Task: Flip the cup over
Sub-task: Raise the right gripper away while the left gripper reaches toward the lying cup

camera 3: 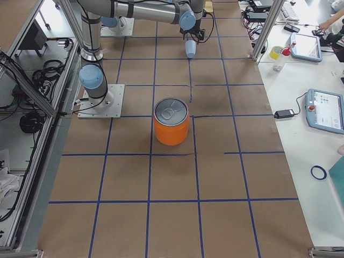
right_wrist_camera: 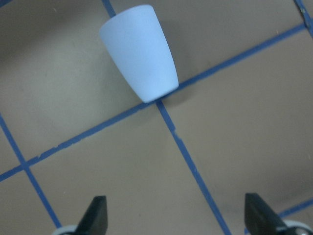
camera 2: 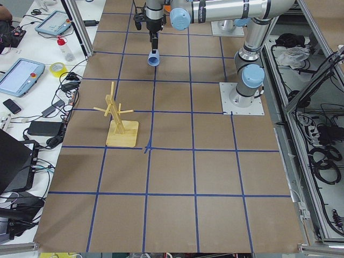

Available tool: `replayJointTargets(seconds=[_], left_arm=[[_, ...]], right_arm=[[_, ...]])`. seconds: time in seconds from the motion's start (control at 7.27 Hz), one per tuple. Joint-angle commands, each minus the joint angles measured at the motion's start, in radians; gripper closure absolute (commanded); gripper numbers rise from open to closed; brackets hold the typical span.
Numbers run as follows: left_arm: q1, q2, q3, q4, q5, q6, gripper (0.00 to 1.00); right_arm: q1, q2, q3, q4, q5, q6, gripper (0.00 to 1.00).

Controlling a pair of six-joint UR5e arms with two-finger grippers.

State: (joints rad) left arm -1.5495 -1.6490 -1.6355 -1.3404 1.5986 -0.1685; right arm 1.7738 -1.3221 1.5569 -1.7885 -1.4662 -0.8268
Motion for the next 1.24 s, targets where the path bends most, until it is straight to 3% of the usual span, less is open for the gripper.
replayJointTargets(seconds=[0.0, 0.28, 0.41, 0.55, 0.69, 1.1], left_arm=[[0.002, -0.044, -0.041, 0.047, -0.130, 0.001, 0.00], [-0.003, -0.124, -0.124, 0.195, -0.241, 0.009, 0.00], [-0.007, -0.164, -0.144, 0.264, -0.311, -0.005, 0.00], [-0.011, -0.196, -0.147, 0.277, -0.375, -0.009, 0.00], [-0.024, -0.227, -0.147, 0.282, -0.393, -0.008, 0.00], [-0.041, -0.333, -0.147, 0.409, -0.560, -0.011, 0.00]], right_arm=[[-0.109, -0.141, 0.008, 0.151, -0.018, 0.115, 0.00], [-0.194, -0.250, 0.009, 0.164, -0.017, 0.311, 0.00], [-0.198, -0.278, 0.011, 0.161, -0.026, 0.320, 0.00], [-0.220, -0.285, 0.011, 0.147, -0.079, 0.403, 0.00], [-0.230, -0.290, 0.014, 0.165, -0.091, 0.514, 0.00], [-0.229, -0.319, 0.005, 0.218, -0.125, 0.633, 0.00]])
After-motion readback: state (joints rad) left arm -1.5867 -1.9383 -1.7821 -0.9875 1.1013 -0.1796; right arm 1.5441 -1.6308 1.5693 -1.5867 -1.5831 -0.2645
